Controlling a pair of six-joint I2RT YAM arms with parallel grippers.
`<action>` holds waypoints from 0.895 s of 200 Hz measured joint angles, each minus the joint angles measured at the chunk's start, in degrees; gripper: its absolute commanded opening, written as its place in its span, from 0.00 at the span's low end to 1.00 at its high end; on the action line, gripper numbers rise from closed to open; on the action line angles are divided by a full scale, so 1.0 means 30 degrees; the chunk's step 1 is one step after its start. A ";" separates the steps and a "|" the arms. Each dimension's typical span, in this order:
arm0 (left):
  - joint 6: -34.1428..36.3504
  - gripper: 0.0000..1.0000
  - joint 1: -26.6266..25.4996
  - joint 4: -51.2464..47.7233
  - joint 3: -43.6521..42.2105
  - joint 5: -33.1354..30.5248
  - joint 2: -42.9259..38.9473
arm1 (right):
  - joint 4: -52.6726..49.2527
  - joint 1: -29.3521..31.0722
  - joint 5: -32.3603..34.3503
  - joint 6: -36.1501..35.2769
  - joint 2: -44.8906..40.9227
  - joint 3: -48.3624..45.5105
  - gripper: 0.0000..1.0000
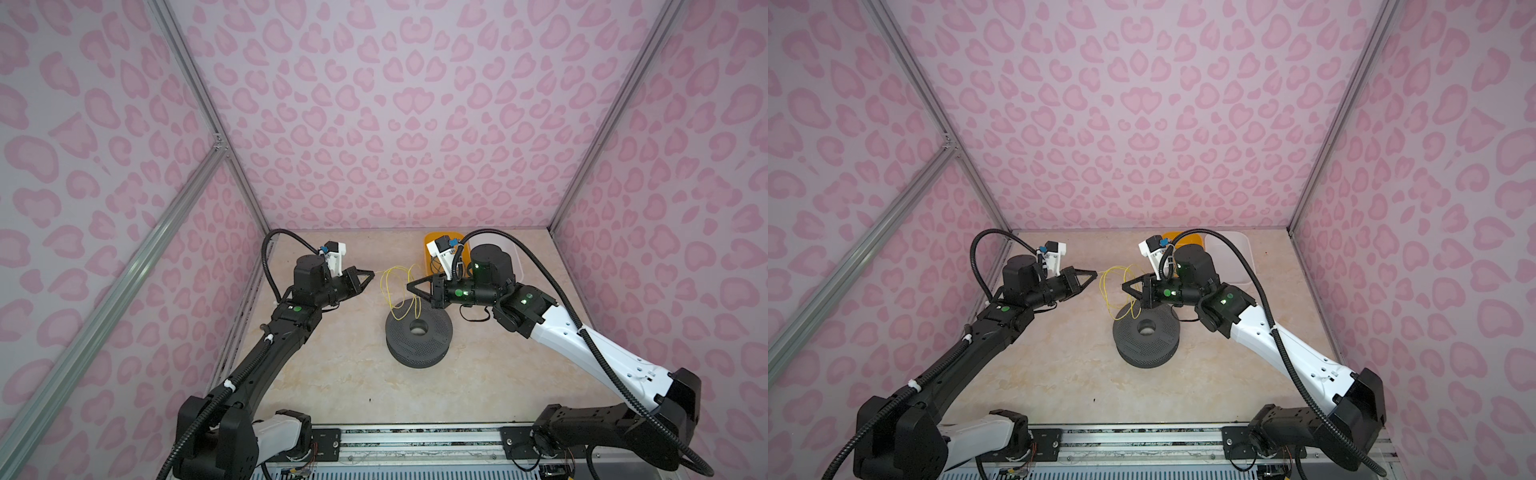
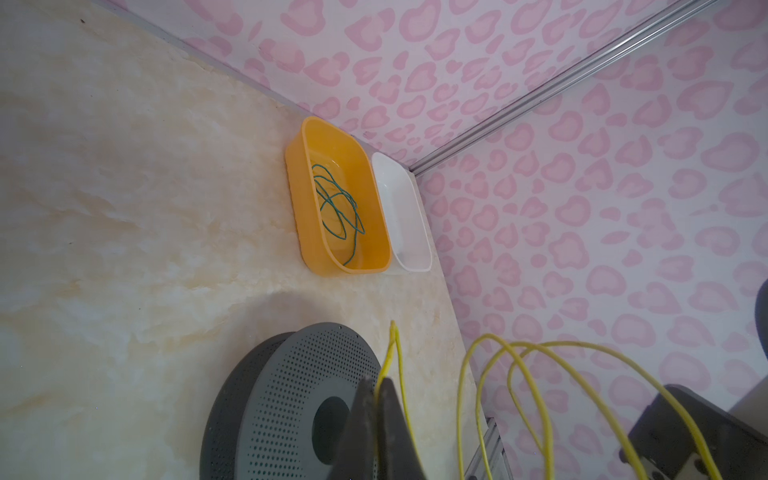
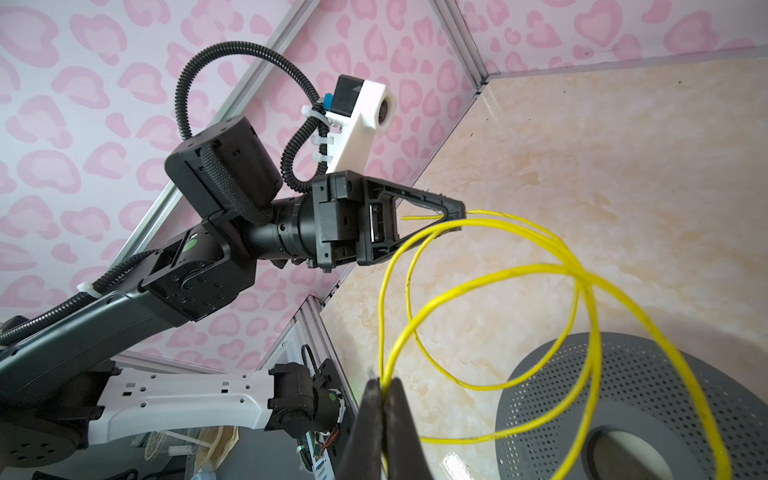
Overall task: Wrap the cables
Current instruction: 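Grasp the yellow cable end with the left gripper while the right gripper holds it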
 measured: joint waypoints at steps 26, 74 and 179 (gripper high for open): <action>0.0015 0.04 0.0029 -0.0131 0.0022 -0.0342 -0.0204 | -0.0299 -0.0197 0.0058 -0.0255 -0.0313 -0.0197 0.00; 0.0015 0.04 0.0051 -0.0867 0.0299 -0.1792 -0.1326 | -0.0386 -0.1523 0.0707 -0.0306 -0.0911 -0.1734 0.00; 0.1173 0.04 0.0044 -0.2339 0.1821 -0.5013 -0.3126 | -0.0532 -0.2732 0.0831 0.0022 -0.0022 -0.2572 0.23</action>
